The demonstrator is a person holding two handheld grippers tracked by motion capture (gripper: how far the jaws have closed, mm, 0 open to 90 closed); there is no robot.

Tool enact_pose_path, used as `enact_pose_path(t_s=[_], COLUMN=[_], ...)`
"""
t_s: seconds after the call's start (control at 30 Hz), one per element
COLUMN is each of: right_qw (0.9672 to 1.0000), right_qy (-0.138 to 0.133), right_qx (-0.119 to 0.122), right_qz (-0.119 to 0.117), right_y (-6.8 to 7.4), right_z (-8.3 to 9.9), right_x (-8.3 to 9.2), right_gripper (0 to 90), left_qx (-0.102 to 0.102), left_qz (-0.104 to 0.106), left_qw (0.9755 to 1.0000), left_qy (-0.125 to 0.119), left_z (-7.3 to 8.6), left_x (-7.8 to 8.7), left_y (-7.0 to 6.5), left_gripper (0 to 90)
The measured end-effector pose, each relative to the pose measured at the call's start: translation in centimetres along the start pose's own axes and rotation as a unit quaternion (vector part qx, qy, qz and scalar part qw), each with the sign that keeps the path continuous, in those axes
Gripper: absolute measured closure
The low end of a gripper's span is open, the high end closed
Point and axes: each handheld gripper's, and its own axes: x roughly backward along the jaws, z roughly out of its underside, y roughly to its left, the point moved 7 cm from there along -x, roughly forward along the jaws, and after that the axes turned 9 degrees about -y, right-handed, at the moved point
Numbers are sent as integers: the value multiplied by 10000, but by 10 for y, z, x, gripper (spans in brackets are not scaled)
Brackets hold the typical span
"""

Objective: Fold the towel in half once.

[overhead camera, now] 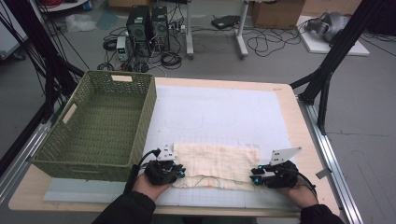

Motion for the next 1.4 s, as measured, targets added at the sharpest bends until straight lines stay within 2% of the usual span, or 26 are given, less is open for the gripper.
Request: enact_pose_path(t_s=[0.07, 0.13, 0.23, 0.4, 0.53, 0.6, 0.63, 0.7, 0.73, 0.87, 0.9, 0.97, 1.0, 1.03, 1.1, 1.2, 1.4], right_qw=[10000, 10000, 10000, 9999, 9994, 9993, 9994, 9996, 9997, 9991, 9988, 9987, 9986, 9986, 9988, 9989, 9994], right_qy=[-31, 20, 57, -166, -333, -367, -346, -194, -75, 134, 224, 197, 225, 236, 239, 233, -62], right_qx=[-33, -55, -31, -24, 18, 22, 66, 166, 228, 343, 383, 442, 459, 449, 373, 351, 303], right_qz=[38, -22, -35, 34, 83, 76, 13, -136, -109, -204, -208, -185, -157, -144, -191, -194, -143], right_y=[0, -1, -1, -3, -3, -2, 1, 8, 10, 14, 14, 14, 14, 13, 12, 12, 8], right_z=[0, -1, -3, -15, -25, -28, -28, -24, -21, -8, -5, -6, -6, -7, -7, -10, -24], right_x=[0, 0, 0, 10, 17, 18, 17, 11, 8, -5, -8, -10, -10, -10, -10, -9, 1], right_gripper=[763, 851, 882, 891, 892, 890, 874, 799, 758, 674, 674, 707, 740, 791, 844, 855, 856], left_qx=[45, 21, 45, 310, 292, 281, 304, 284, 316, 189, 161, 110, 24, 41, 59, 46, 189], left_qz=[31, 13, 34, 90, 94, 120, 151, 127, 154, 253, 286, 316, 263, 238, 259, 220, 242], left_qw=[10000, 10000, 10000, 9986, 9982, 9986, 9987, 9989, 9988, 9994, 9994, 9994, 9996, 9997, 9996, 9997, 9990], left_qy=[48, 28, -68, -418, -522, -431, -368, -357, -344, -152, -73, 122, 88, 68, 91, 0, -309], left_z=[-1, -2, -5, -19, -24, -22, -20, -16, -14, -8, -5, 1, 3, 3, 2, -2, -15], left_x=[0, 0, 3, 15, 22, 22, 20, 20, 19, 16, 13, 7, 5, 4, 4, 7, 15], left_y=[1, 0, -1, 4, 4, 4, 3, 3, 2, -3, -4, -5, -4, -3, -2, -3, -1], left_gripper=[878, 889, 892, 891, 891, 889, 876, 761, 729, 703, 704, 731, 776, 836, 867, 875, 874])
